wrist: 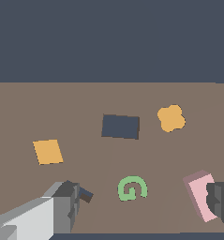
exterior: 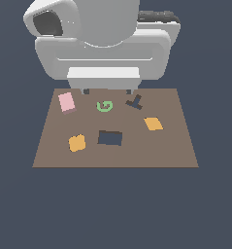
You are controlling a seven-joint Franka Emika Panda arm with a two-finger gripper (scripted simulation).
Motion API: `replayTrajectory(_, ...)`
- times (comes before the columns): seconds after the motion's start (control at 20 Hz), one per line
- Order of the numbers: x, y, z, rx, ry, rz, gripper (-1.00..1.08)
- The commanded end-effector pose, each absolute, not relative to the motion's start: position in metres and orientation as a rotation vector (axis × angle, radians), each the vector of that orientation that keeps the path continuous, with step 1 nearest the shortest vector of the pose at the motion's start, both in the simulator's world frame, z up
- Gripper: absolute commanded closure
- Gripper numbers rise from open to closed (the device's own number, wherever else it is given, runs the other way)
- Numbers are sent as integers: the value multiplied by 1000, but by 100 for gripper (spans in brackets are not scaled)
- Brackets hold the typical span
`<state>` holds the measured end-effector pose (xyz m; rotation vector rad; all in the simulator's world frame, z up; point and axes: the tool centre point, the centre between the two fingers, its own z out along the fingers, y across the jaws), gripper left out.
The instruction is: Insert a designated object into the corresponding slot on a board.
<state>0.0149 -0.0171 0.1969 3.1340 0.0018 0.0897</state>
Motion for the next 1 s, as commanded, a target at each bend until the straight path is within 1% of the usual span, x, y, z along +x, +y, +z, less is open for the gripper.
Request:
replayTrajectory(0.0, 15, -17, 197, 3134, 2, 90, -92)
replayTrajectory(0.5, 3, -32, 181, 3134, 64, 81, -92)
replayTrajectory(0.95, -26, -70, 142, 3130, 220, 57, -92)
